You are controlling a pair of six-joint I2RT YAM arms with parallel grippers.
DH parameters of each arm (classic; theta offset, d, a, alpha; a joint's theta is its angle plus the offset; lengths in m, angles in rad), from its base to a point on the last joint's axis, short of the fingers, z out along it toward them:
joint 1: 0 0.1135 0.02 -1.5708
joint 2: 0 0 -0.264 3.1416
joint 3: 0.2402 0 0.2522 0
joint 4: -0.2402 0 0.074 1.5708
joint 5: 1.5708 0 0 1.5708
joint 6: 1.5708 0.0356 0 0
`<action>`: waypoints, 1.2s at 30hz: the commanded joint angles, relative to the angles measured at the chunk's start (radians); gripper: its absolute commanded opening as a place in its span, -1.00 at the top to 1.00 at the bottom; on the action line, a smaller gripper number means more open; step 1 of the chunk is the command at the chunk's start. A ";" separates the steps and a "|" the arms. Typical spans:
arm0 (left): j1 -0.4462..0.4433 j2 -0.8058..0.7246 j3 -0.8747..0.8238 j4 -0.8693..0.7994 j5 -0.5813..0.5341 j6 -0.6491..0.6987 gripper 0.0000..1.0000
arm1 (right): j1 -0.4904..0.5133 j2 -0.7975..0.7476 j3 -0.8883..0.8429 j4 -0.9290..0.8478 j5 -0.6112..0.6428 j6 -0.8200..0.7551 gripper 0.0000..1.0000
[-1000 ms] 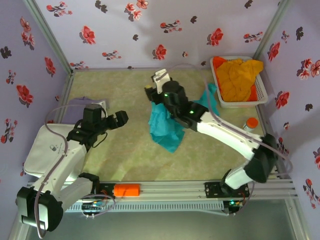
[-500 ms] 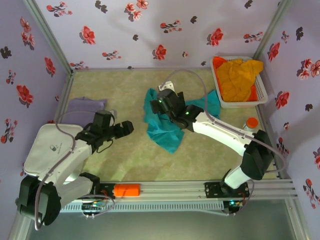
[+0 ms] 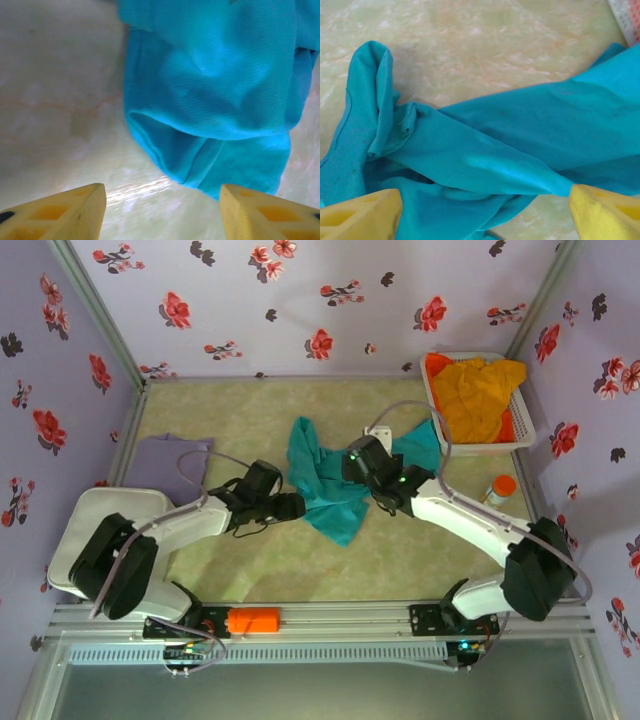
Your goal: Fold and stack the t-shirts
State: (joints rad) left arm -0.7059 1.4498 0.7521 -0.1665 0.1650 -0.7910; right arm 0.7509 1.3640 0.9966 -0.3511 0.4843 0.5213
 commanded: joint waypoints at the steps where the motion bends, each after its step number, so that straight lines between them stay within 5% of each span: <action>1: -0.036 0.074 0.067 0.016 -0.012 -0.013 -0.13 | -0.028 -0.052 -0.037 -0.022 0.038 0.066 -0.74; 9: -0.070 0.236 0.191 -0.091 -0.062 -0.021 0.04 | -0.071 -0.091 -0.069 -0.023 0.023 0.092 -0.73; 23: 0.000 0.230 0.215 -0.270 -0.171 0.066 1.00 | -0.129 -0.154 -0.120 -0.038 0.006 0.131 -0.70; 32: 0.059 0.096 0.173 -0.348 -0.119 0.117 1.00 | -0.150 -0.181 -0.155 -0.021 -0.008 0.133 -0.69; 36: 0.031 0.086 0.192 -0.333 -0.022 0.070 0.27 | -0.154 -0.169 -0.156 -0.008 -0.015 0.134 -0.69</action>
State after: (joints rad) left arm -0.6529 1.5478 0.9356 -0.4763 0.0631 -0.7025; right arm 0.6064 1.1954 0.8509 -0.3740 0.4709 0.6365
